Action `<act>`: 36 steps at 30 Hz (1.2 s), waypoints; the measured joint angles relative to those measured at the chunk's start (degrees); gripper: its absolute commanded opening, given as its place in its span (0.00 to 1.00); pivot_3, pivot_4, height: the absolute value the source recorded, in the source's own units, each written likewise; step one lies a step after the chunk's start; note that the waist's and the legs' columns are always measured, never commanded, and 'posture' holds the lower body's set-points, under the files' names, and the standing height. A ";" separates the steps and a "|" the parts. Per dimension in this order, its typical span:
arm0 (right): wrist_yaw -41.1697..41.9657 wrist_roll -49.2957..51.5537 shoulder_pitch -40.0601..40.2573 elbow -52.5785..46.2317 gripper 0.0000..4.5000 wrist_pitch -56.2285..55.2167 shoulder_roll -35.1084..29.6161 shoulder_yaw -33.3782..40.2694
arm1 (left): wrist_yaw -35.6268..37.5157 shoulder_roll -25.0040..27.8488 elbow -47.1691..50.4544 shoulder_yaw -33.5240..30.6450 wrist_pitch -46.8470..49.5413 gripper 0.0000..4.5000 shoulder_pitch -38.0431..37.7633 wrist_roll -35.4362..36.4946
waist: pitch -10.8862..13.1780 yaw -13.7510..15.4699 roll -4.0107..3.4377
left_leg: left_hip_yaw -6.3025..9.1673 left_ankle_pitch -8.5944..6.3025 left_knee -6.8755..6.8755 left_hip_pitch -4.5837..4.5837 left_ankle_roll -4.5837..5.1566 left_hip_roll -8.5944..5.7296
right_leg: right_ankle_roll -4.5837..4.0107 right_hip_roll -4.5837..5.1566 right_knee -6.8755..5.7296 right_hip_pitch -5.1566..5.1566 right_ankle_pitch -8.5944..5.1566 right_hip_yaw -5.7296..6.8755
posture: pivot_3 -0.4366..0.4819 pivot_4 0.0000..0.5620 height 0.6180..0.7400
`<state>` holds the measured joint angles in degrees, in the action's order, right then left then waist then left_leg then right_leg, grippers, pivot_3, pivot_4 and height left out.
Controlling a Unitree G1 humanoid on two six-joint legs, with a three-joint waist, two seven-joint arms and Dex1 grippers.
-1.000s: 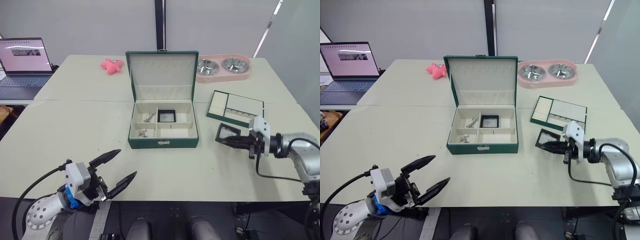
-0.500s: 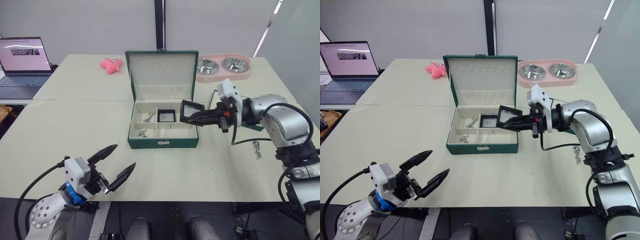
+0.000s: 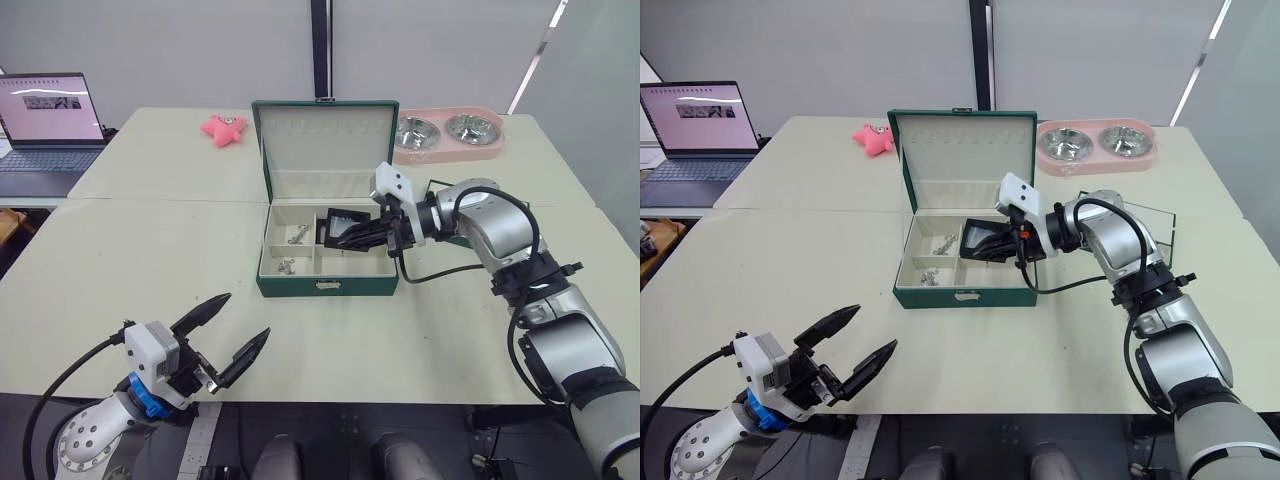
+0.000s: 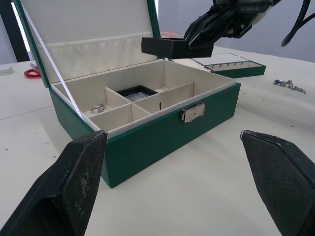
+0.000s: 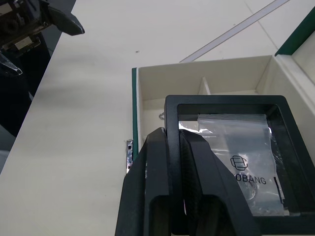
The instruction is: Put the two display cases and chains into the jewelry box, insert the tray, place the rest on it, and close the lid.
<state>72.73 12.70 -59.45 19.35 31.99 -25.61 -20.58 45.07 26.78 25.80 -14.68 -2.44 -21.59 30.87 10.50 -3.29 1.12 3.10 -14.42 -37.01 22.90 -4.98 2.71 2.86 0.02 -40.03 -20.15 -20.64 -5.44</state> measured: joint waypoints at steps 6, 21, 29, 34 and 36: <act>0.73 -2.01 -0.46 2.32 0.00 2.00 1.11 -1.78 | -0.66 -0.01 0.63 1.03 0.67 1.00 0.43 -0.51 | 0.00 0.00 0.00 | 0.00 0.00 0.00 0.00 0.00 0.01 | 0.00 0.00 0.00 -0.01 0.00 0.00 | 0.48 0.27 1.00; 2.65 -3.89 -0.50 4.47 0.00 4.59 2.15 -3.31 | -0.65 0.03 0.92 1.44 1.04 1.00 0.84 -0.66 | 0.01 -0.01 -0.01 | 0.00 0.00 0.01 0.00 0.00 0.00 | 0.00 0.00 0.00 -0.02 0.00 0.00 | 0.48 0.27 1.00; 2.51 -5.32 -0.50 7.57 0.00 3.74 3.49 -3.31 | -0.68 0.07 1.05 1.44 1.39 1.00 0.79 -0.73 | 0.01 -0.02 -0.02 | -0.01 0.00 0.02 0.01 0.00 0.00 | 0.00 0.00 0.00 -0.03 0.00 0.00 | 0.48 0.27 1.00; 2.09 -5.82 -0.50 8.32 0.26 3.13 3.60 -3.13 | -0.70 0.08 1.52 1.44 1.98 1.00 0.71 -0.73 | 0.01 -0.02 -0.02 | 0.00 0.00 0.02 0.01 0.00 0.00 | 0.00 0.00 0.00 -0.03 0.00 0.00 | 0.48 0.27 1.00; 1.94 -5.79 -0.50 8.64 0.37 2.81 3.68 -2.58 | -0.71 0.08 1.79 1.44 2.10 1.00 0.71 -0.73 | 0.01 -0.02 -0.02 | -0.01 0.00 0.03 0.01 0.00 0.00 | 0.00 0.00 0.00 -0.03 0.00 -0.01 | 0.48 0.27 1.00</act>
<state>74.67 6.91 -59.96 27.98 34.80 -21.93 -23.16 44.36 26.86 27.59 -13.24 -0.35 -20.89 30.14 10.51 -3.31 1.10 3.09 -14.42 -36.98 22.91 -4.98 2.71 2.86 0.02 -40.02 -20.18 -20.64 -5.44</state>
